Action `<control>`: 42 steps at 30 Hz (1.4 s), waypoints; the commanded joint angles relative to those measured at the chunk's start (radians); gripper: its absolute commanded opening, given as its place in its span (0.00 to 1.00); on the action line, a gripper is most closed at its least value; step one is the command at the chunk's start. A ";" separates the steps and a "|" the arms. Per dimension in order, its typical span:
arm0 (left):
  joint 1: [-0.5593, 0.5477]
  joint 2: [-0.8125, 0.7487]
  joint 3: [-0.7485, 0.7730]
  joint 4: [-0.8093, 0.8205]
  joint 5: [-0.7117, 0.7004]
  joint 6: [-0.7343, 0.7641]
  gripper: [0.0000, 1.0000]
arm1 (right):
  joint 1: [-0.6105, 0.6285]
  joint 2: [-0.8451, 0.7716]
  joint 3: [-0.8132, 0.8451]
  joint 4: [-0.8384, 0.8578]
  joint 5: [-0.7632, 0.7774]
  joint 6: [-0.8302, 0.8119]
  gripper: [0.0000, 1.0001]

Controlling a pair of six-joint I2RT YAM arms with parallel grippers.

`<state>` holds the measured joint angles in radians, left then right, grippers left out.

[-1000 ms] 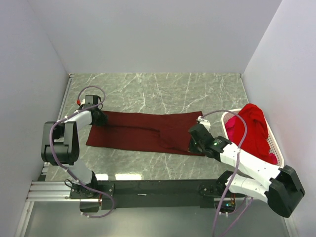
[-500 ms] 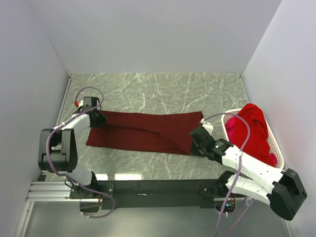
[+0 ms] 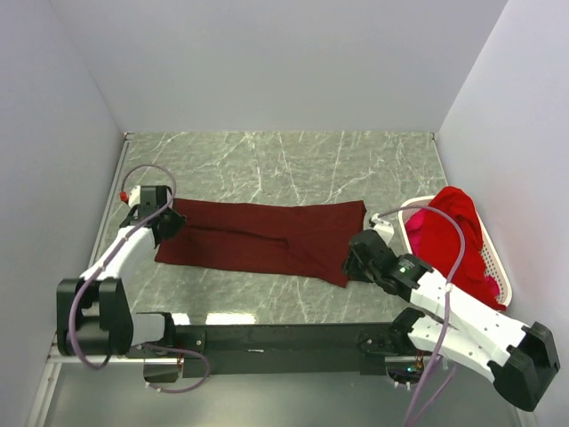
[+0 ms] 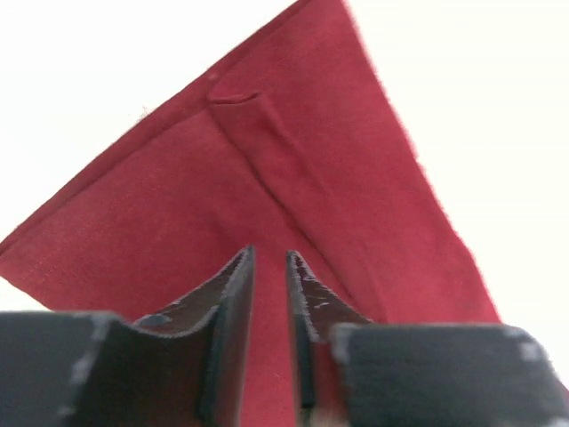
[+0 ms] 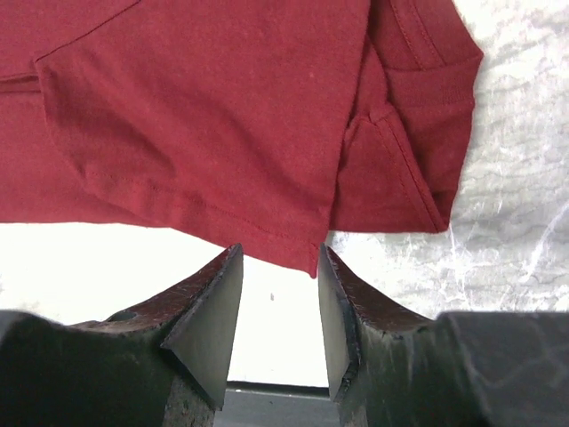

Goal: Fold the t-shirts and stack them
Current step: Fold the tshirt

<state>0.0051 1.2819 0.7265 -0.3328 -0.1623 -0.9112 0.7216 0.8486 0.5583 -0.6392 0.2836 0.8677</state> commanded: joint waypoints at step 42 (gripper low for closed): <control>-0.122 0.250 0.195 0.093 0.153 0.136 0.40 | -0.114 0.535 0.232 0.139 0.103 0.212 0.62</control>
<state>-0.0738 1.4887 0.8852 -0.2657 -0.0738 -0.8303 0.6640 1.4025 0.7845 -0.4618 0.3424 0.9482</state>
